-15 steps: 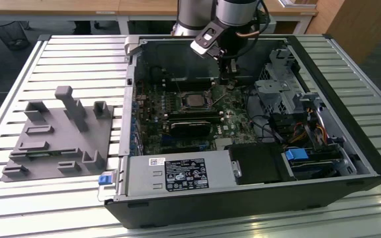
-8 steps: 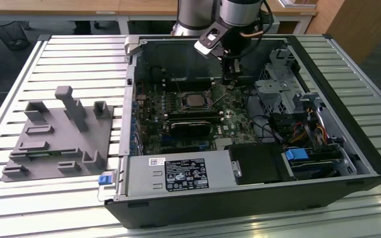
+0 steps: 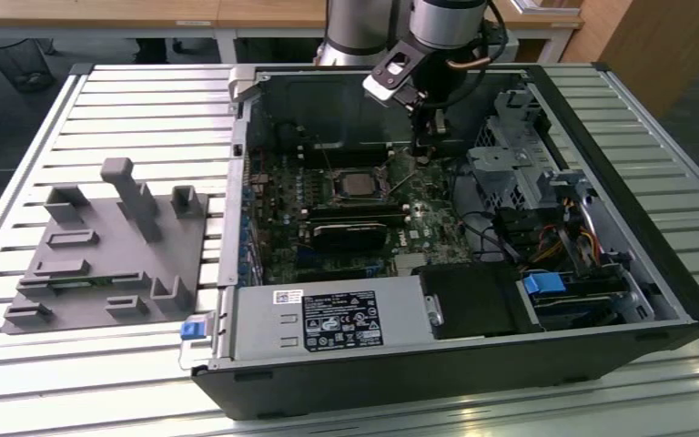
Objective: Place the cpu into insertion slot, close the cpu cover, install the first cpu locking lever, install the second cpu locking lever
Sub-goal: 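Close the cpu cover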
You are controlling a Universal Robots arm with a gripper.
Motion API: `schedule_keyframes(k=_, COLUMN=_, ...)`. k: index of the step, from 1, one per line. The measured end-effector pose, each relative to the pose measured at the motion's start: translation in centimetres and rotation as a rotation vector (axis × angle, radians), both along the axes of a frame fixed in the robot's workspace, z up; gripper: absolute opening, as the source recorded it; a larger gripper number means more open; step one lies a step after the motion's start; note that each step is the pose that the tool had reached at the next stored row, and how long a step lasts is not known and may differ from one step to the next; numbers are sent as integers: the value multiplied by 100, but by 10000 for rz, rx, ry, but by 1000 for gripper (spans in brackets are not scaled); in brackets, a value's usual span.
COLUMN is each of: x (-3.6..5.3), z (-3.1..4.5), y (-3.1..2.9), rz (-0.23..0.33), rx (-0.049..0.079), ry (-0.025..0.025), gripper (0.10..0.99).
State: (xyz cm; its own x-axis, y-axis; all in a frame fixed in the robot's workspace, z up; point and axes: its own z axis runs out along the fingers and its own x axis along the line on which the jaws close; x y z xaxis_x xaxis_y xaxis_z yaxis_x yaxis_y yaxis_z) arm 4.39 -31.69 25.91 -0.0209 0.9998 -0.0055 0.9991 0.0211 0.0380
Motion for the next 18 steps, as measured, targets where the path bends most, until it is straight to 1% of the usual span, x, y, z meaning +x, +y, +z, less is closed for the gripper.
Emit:
schedule_keyframes(k=3, x=24, z=-5, y=1, rz=-1, rx=-1, ry=53, gripper=122)
schedule_keyframes(k=6, x=59, z=-10, y=2, rz=-1, rx=-1, ry=80, gripper=122)
schedule_keyframes(k=12, x=125, z=-27, y=6, rz=-1, rx=1, ry=105, gripper=122)
schedule_keyframes(k=18, x=145, z=-84, y=7, rz=3, rx=0, ry=130, gripper=122)
